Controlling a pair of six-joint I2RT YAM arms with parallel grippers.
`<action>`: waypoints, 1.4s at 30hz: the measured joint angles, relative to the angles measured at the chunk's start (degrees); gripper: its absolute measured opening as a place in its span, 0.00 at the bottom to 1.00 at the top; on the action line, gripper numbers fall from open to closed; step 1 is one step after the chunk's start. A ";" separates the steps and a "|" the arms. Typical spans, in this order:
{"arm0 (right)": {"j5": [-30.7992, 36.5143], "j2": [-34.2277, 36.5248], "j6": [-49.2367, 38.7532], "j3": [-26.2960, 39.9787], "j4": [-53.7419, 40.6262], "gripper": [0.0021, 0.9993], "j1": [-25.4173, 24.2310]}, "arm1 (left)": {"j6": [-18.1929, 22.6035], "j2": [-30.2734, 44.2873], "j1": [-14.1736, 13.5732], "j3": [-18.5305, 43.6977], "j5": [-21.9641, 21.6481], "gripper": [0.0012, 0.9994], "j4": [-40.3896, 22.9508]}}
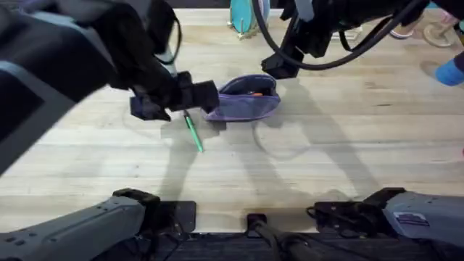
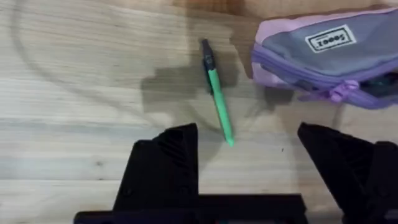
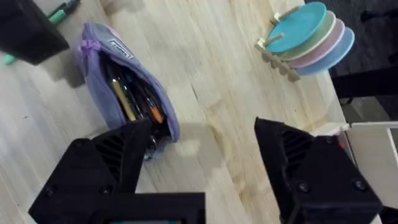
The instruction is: Unzip the bag, pick up the pens from the table one at a time and place them inside, then zip the bag closed.
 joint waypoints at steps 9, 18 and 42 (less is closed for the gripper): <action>0.00 0.00 0.18 0.00 0.00 1.00 -0.70 | -5.93 0.00 -4.74 -9.41 -4.57 1.00 7.33; 0.00 0.02 0.20 0.00 -0.02 1.00 -0.70 | -6.96 0.00 -4.83 -15.85 -5.60 1.00 12.74; 0.00 0.00 0.20 0.00 0.00 1.00 -0.70 | -7.04 0.00 -4.83 -17.84 -6.57 1.00 15.35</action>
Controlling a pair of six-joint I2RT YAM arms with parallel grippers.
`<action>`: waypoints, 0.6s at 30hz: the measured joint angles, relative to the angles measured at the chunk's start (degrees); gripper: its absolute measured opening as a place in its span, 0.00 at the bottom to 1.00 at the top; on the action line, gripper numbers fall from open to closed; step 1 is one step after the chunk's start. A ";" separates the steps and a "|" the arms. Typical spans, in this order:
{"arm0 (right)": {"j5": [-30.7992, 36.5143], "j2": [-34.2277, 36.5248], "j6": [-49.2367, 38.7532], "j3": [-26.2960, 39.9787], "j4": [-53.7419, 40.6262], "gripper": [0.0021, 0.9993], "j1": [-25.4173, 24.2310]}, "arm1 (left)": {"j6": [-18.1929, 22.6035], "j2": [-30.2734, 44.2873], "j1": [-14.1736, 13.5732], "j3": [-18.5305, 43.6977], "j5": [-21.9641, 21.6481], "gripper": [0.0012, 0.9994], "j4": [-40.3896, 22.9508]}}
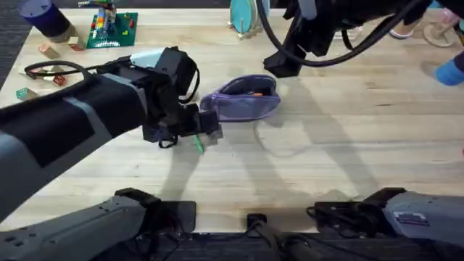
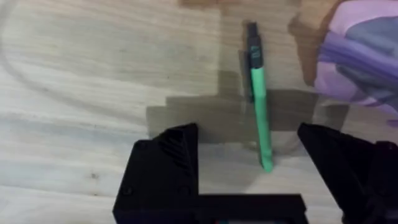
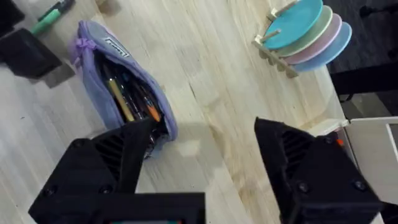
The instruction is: Unzip the bag, pick up the pens from the table one at a time and place them inside, then zip the bag closed.
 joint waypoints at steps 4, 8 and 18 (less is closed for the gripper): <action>0.00 0.02 0.02 0.00 0.00 1.00 0.00 | -0.98 0.00 0.00 0.00 -0.17 1.00 -0.75; 0.00 0.02 0.00 0.00 0.00 1.00 0.00 | -2.67 -0.02 0.00 -0.04 -0.66 1.00 -0.83; 0.00 0.02 0.42 0.00 -0.02 1.00 0.00 | -4.90 -0.38 0.00 -0.92 -1.51 1.00 -0.15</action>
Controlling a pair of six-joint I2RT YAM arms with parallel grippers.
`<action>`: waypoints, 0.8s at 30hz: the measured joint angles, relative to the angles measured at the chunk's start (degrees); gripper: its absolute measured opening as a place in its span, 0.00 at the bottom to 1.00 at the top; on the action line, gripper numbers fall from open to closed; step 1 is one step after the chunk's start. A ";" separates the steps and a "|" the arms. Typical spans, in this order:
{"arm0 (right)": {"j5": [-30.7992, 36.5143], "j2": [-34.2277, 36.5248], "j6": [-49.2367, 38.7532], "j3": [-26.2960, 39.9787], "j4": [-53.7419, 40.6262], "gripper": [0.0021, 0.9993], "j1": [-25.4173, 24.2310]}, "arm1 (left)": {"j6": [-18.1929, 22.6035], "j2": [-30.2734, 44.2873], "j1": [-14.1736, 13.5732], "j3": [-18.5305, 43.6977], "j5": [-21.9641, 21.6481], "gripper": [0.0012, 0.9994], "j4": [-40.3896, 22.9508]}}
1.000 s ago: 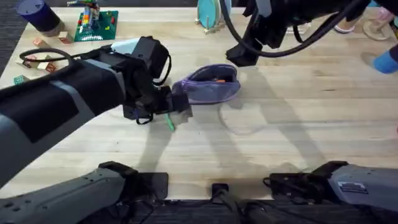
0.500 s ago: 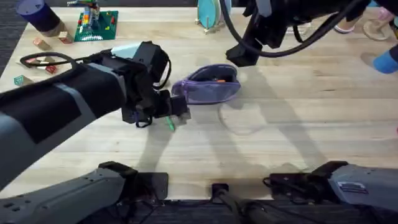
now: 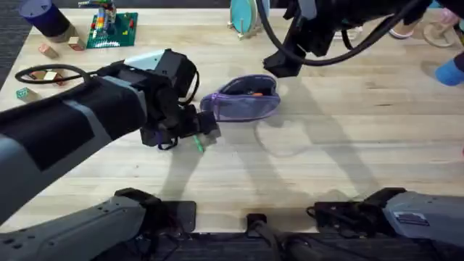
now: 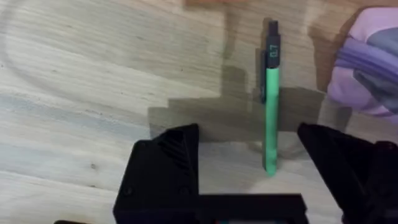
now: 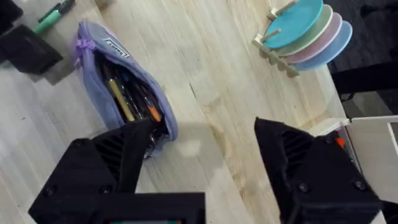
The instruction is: Unzip the bag, pick up the pens from the table one at a time and place them inside, then zip the bag closed.
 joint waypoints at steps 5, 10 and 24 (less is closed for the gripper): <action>-0.02 -0.01 0.44 0.00 -0.05 1.00 0.00 | -0.65 -0.71 0.00 -0.65 -0.24 1.00 0.76; -0.02 0.00 0.46 0.00 -0.05 1.00 0.00 | -1.01 -0.71 0.00 -0.74 -1.05 0.83 0.65; -0.02 0.00 0.62 0.00 -0.09 1.00 0.00 | -1.70 -0.93 0.00 -0.74 0.08 0.04 1.70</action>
